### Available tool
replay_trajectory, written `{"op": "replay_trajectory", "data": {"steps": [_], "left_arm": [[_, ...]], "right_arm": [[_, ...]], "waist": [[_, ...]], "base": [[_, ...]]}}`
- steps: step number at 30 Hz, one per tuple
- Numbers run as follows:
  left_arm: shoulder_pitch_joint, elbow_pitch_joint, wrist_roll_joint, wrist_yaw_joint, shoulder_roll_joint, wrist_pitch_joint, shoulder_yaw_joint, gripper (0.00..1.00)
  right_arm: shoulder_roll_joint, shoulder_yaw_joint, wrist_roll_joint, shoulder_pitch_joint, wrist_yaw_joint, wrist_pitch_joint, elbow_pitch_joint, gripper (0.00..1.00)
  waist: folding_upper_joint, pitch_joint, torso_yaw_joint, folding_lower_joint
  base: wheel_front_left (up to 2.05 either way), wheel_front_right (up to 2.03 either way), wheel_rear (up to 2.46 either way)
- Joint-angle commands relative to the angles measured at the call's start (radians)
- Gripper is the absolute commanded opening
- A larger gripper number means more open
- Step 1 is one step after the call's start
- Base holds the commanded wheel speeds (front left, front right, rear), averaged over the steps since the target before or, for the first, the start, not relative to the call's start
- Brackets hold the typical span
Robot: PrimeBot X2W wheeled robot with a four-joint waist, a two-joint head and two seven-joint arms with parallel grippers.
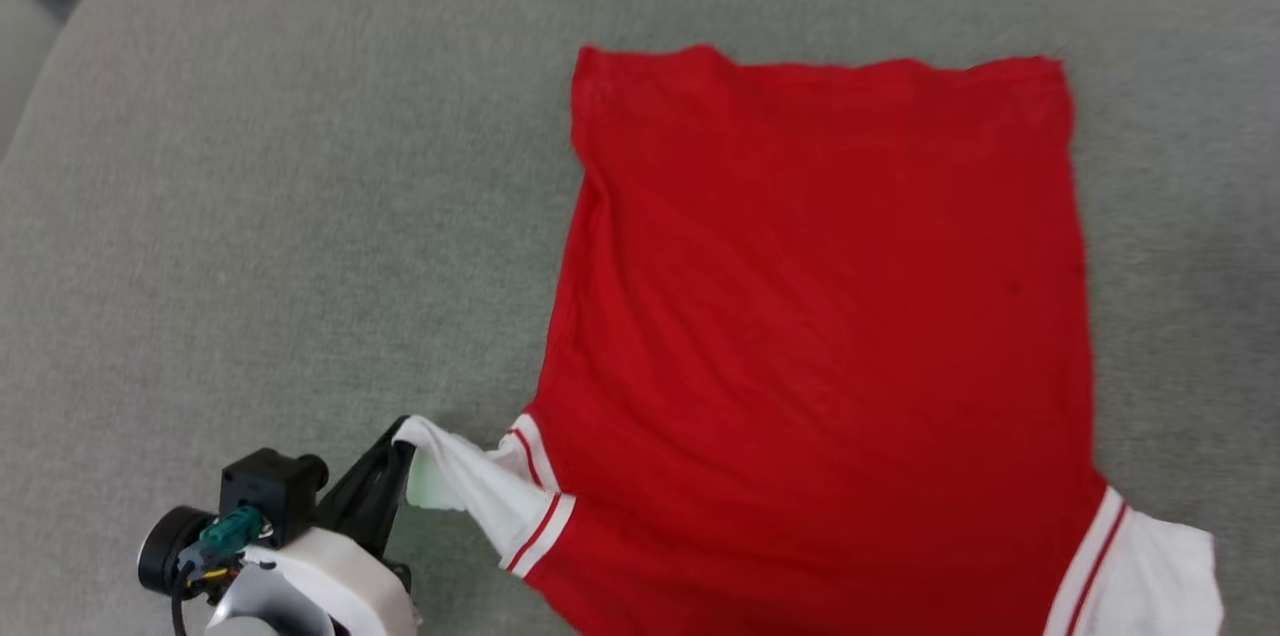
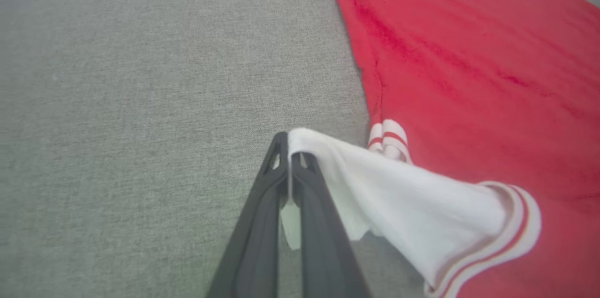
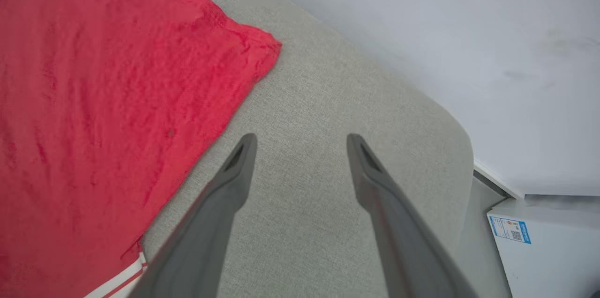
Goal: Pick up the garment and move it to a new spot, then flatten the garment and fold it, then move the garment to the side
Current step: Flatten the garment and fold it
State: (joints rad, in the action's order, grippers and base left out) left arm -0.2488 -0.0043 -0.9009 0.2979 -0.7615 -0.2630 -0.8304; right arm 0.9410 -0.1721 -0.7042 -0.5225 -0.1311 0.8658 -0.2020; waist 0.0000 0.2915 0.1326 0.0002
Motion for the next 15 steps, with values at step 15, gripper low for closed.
{"op": "replay_trajectory", "data": {"steps": [15], "left_arm": [[-0.086,-0.044,0.154,-0.032,0.117,-0.002,0.086,0.0]], "right_arm": [[-0.187,-0.139,0.15,-0.55,0.001,0.422,0.391,1.0]], "waist": [[0.0,0.323,0.186,-0.0002]], "base": [[0.0,0.0,0.0]]}}
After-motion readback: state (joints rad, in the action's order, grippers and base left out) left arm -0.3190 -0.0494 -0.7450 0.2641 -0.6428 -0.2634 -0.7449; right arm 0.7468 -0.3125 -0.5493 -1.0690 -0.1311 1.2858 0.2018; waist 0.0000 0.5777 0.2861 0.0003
